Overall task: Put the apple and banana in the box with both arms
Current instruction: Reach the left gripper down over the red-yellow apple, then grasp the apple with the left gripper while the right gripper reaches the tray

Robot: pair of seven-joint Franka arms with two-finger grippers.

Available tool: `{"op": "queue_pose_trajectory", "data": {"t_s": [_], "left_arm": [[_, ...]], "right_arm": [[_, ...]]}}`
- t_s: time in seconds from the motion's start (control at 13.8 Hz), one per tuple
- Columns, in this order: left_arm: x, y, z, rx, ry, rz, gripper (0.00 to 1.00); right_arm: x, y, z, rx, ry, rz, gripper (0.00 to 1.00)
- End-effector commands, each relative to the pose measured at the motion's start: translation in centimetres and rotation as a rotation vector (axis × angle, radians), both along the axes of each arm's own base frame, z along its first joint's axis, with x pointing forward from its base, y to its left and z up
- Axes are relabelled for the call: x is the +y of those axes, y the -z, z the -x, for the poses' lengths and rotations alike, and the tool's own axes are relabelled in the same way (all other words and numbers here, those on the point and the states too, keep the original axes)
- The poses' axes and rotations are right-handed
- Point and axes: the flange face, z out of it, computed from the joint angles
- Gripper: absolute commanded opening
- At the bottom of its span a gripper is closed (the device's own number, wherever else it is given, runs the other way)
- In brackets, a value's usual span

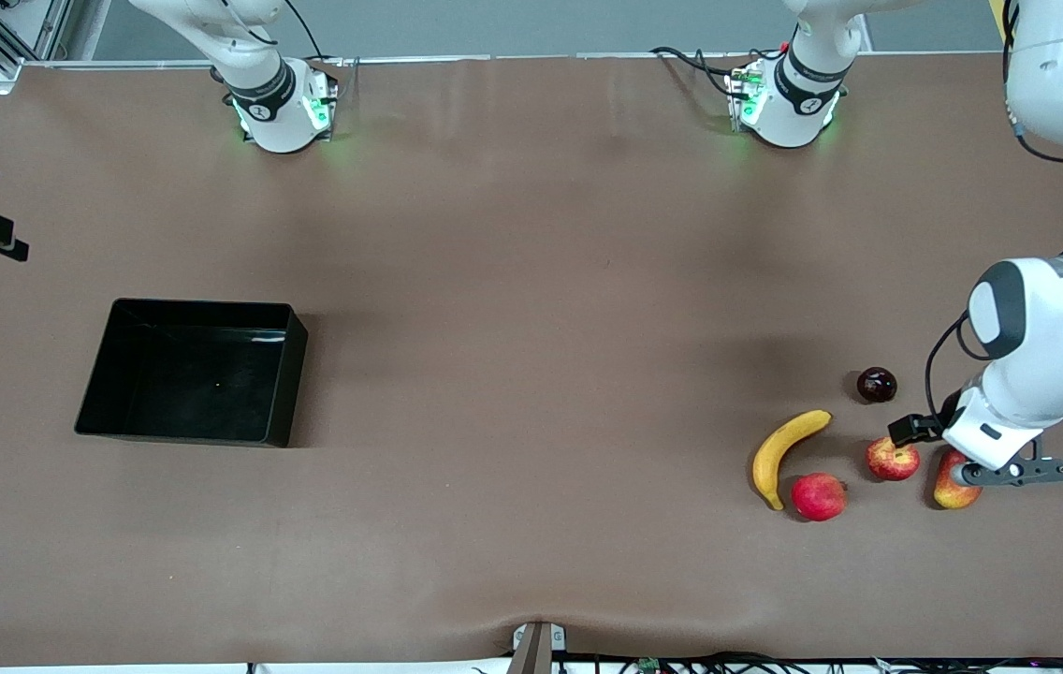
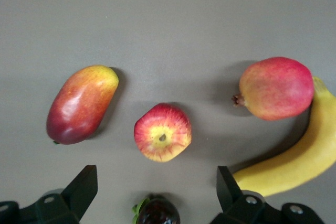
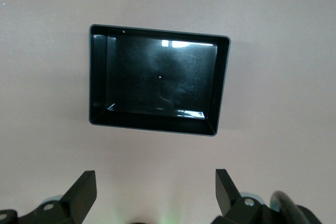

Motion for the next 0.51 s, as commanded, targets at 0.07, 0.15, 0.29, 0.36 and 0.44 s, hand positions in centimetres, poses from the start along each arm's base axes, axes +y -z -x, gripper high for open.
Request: {"op": "queue_pose_trajectory", "data": {"t_s": [0.07,0.15,0.29,0.36,0.44], "left_arm": [[0.2,2.2,-0.6,-0.016,-0.072,0.016,1.0],[0.2,3.1,-0.6,-0.013,-0.068,0.016,1.0],[0.8,4.7,-0.8,-0.024,-0.08,0.024,1.0],[0.9,5.4,-1.2,-0.033,-0.086,0.028,1.0],[1.2,6.0,-1.5,-0.038,-0.086,0.03,1.0]], "right_arm": [[-0.9,-0.8,0.0,-0.012,0.004,-0.01,1.0],[-0.6,-0.8,-0.1,-0.012,-0.003,-0.01,1.0],[0.3,-0.9,-0.2,-0.016,-0.014,-0.025,1.0],[0.8,-1.0,-0.3,-0.019,-0.025,-0.024,1.0],[0.8,-0.3,-0.7,-0.016,-0.027,-0.021,1.0]]}}
